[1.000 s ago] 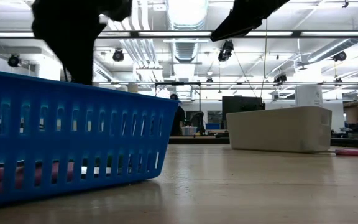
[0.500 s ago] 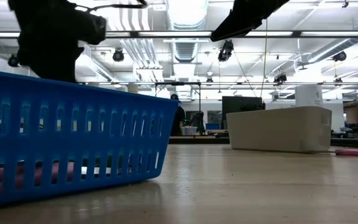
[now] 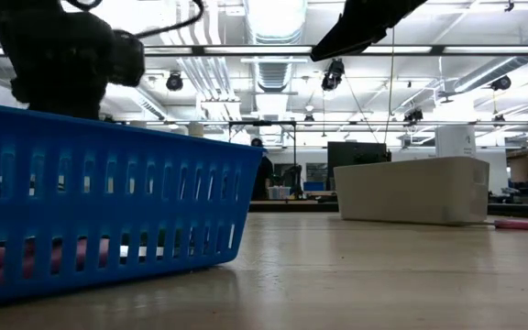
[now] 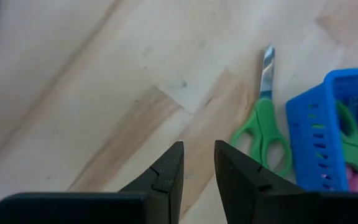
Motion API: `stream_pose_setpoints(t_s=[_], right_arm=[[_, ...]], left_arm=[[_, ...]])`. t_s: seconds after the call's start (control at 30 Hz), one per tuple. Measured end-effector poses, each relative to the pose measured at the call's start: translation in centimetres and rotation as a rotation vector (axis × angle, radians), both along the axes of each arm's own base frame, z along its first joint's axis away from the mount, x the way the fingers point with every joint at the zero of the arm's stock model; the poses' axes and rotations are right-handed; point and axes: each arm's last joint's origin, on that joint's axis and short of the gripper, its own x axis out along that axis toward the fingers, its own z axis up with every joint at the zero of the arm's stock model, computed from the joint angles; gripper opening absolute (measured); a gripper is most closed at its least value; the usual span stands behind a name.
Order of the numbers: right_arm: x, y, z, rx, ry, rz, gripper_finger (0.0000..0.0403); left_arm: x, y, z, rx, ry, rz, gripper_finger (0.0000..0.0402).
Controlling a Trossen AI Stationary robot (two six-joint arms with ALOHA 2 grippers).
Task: Pick & Place Paint Supplies
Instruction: Put the green scissors into the blue bin
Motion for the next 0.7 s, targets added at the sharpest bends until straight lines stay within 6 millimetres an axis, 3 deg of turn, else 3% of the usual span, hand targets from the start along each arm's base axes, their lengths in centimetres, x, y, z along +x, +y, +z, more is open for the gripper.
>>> stream_pose_setpoints(t_s=[0.33,0.7], right_arm=[[0.0,0.0,0.0,0.0,0.0,0.0,0.0143],[0.0,0.0,0.0,0.0,0.0,0.0,0.0143]], left_arm=[[3.5,-1.9,-4.0,-0.017,0.195,-0.024,0.0093],[4.0,-2.1,-4.3,0.035,0.225,-0.028,0.0093]])
